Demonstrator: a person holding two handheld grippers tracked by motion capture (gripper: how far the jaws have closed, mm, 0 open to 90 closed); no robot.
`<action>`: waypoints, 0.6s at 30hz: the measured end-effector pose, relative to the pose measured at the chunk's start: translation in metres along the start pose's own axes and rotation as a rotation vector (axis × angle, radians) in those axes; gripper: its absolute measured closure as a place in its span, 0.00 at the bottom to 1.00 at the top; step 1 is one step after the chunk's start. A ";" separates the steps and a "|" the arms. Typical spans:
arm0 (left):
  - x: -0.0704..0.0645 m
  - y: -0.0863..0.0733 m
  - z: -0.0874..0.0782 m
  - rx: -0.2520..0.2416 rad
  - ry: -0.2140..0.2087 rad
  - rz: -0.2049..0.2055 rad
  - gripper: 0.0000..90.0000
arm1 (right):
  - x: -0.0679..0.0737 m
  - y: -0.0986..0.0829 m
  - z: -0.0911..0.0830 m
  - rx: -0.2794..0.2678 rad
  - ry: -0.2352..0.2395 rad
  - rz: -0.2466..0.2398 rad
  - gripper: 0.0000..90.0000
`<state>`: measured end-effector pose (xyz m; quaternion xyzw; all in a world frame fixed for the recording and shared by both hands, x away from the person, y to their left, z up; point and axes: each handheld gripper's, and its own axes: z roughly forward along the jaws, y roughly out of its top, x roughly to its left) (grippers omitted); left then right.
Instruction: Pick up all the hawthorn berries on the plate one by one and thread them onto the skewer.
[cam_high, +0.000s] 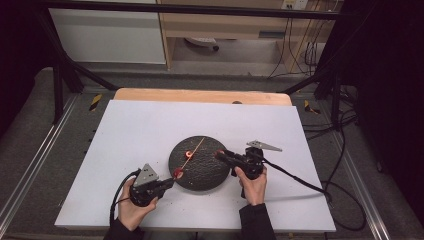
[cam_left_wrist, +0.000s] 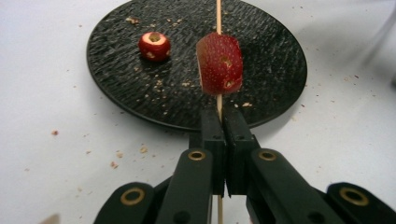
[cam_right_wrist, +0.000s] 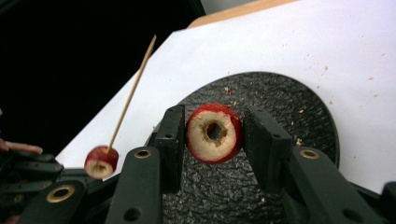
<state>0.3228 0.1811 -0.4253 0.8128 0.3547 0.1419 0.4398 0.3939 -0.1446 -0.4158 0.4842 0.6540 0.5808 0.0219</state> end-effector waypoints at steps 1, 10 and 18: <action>-0.001 0.001 0.001 0.003 -0.002 0.001 0.98 | 0.000 0.000 -0.001 -0.009 -0.001 -0.001 0.67; -0.009 0.008 0.008 0.001 -0.012 0.008 0.98 | 0.003 0.005 -0.004 -0.139 0.015 0.020 0.67; -0.012 0.012 0.011 0.003 -0.008 0.000 0.98 | 0.001 0.011 -0.003 -0.251 0.002 0.015 0.67</action>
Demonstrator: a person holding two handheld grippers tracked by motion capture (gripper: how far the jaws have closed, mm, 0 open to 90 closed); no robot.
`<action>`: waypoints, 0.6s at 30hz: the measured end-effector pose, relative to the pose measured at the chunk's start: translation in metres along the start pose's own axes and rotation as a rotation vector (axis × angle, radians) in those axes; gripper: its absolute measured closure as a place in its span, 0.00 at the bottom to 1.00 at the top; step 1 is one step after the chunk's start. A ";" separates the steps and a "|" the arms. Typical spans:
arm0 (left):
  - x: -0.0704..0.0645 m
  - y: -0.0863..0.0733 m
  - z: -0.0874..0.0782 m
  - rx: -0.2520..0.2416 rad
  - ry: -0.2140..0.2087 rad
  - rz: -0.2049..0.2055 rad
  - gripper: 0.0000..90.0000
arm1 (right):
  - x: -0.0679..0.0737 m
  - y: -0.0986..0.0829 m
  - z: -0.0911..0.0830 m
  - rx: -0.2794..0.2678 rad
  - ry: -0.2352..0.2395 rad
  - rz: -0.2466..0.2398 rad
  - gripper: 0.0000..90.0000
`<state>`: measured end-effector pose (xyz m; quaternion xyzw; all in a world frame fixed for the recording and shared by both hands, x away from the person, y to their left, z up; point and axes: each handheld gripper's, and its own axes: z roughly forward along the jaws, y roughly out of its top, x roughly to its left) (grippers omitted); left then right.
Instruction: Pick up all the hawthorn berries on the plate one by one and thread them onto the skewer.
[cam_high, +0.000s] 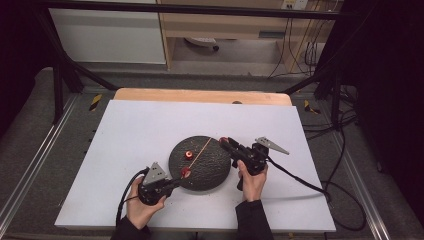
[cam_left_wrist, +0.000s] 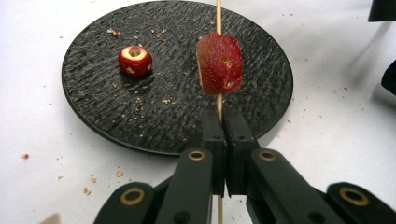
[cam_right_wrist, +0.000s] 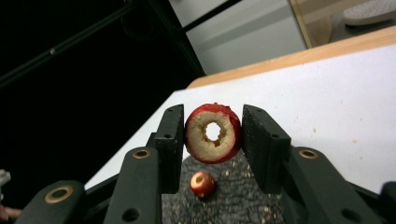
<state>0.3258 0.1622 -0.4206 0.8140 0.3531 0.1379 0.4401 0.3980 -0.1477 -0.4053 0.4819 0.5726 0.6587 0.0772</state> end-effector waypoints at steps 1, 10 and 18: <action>0.000 0.000 0.001 -0.001 0.001 -0.003 0.98 | 0.000 0.001 0.000 -0.017 0.001 0.004 0.67; -0.007 0.002 0.005 0.002 -0.015 0.006 0.98 | -0.002 0.006 0.004 -0.123 -0.005 0.021 0.67; -0.012 0.005 0.009 0.006 -0.025 0.016 0.98 | -0.003 0.007 0.006 -0.149 0.003 0.022 0.67</action>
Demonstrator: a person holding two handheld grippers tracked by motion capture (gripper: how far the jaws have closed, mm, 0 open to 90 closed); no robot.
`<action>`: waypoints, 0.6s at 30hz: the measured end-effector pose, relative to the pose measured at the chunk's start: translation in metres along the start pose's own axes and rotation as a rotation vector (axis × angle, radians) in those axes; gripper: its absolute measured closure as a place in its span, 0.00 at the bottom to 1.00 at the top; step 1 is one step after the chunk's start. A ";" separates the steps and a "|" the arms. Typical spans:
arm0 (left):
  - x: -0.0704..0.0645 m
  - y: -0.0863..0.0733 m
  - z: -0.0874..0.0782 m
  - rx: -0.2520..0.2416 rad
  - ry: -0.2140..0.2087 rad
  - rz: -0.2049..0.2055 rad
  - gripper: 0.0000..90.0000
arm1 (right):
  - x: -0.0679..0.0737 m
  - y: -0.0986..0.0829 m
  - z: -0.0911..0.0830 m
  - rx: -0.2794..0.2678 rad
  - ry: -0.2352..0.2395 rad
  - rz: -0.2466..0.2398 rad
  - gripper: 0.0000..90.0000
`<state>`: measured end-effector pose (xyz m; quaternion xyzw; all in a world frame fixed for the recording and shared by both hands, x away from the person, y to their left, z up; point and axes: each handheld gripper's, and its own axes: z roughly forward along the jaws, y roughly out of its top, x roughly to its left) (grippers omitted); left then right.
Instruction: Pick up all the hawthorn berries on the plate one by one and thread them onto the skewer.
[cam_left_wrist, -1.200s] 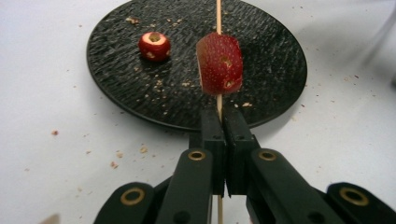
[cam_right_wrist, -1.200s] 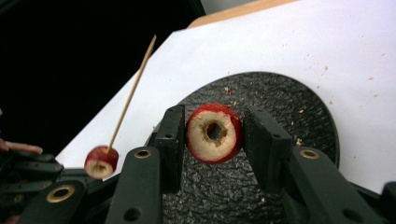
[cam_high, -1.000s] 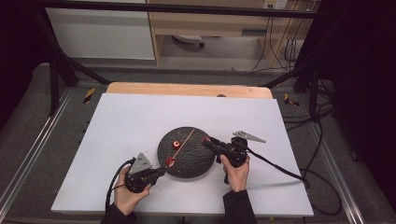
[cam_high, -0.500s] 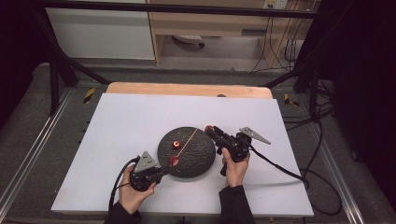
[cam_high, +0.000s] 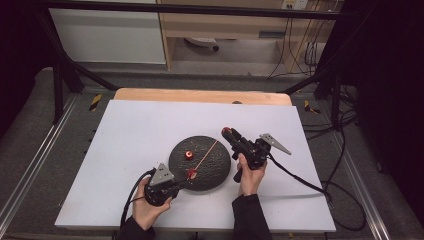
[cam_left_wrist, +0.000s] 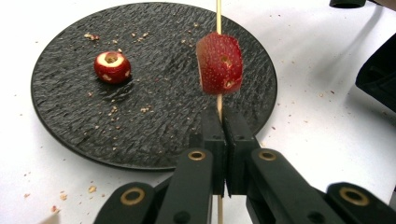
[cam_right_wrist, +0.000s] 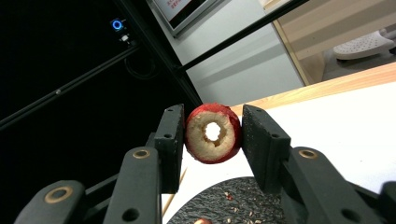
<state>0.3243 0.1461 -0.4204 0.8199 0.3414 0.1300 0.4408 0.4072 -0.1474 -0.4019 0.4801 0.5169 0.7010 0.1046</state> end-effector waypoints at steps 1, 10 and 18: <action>-0.001 0.000 0.000 0.001 -0.001 0.001 0.98 | 0.000 0.000 0.000 -0.004 -0.001 0.001 0.67; -0.005 0.002 0.004 -0.001 -0.010 0.008 0.98 | 0.001 -0.004 -0.001 -0.008 0.013 -0.036 0.67; -0.007 0.002 0.006 -0.001 -0.013 0.008 0.98 | 0.002 -0.006 -0.002 -0.009 0.019 -0.036 0.67</action>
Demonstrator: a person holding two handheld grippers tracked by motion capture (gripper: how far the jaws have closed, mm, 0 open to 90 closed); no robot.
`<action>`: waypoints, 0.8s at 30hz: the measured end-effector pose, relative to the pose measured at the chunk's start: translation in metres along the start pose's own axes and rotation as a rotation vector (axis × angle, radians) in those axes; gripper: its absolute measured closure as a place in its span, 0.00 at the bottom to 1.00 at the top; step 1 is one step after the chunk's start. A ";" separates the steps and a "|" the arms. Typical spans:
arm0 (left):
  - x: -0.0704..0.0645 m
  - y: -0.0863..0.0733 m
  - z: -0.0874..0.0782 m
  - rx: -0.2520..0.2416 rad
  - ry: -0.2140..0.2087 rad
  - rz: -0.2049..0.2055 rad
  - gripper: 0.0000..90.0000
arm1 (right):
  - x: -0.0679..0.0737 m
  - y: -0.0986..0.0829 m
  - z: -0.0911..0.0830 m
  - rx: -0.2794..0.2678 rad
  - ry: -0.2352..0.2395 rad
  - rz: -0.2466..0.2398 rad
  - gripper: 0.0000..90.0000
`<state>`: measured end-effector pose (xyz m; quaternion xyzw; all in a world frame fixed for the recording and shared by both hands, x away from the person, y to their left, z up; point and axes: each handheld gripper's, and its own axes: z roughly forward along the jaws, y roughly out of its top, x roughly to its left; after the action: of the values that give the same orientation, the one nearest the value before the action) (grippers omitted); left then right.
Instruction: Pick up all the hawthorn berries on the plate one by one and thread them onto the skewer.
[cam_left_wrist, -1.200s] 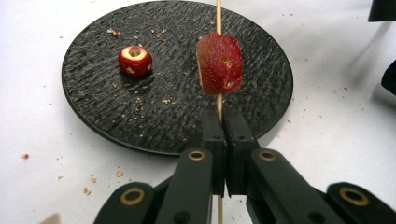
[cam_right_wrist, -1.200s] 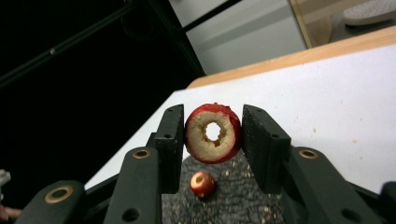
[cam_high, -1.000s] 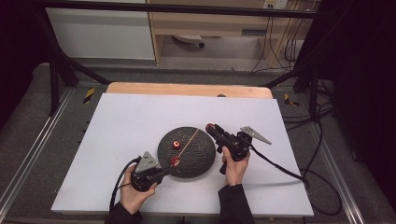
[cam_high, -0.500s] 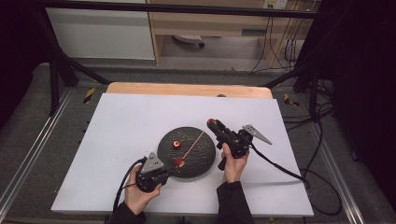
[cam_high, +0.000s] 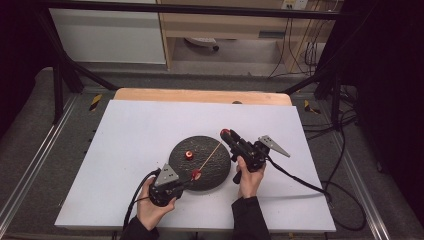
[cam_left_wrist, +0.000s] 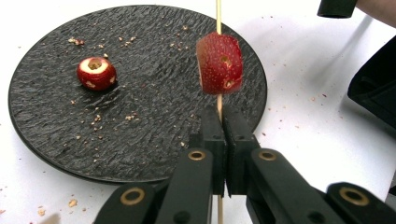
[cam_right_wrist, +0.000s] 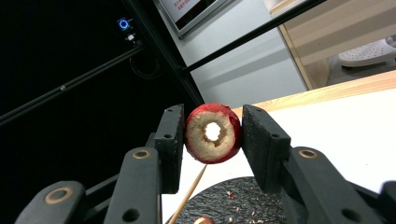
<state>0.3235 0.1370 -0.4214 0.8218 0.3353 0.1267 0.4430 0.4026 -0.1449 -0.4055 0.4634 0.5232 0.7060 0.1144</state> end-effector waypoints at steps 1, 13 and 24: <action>0.000 0.000 0.000 -0.001 0.000 0.000 0.98 | 0.000 0.000 0.000 0.002 -0.003 -0.004 0.67; -0.001 0.000 0.000 -0.005 -0.001 -0.003 0.98 | 0.000 0.000 -0.001 0.005 -0.005 -0.021 0.68; -0.005 0.006 0.005 -0.021 0.007 -0.031 0.98 | 0.001 -0.006 0.000 0.009 0.003 -0.011 0.68</action>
<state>0.3250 0.1284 -0.4195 0.8113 0.3482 0.1262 0.4524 0.4001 -0.1415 -0.4102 0.4600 0.5291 0.7038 0.1152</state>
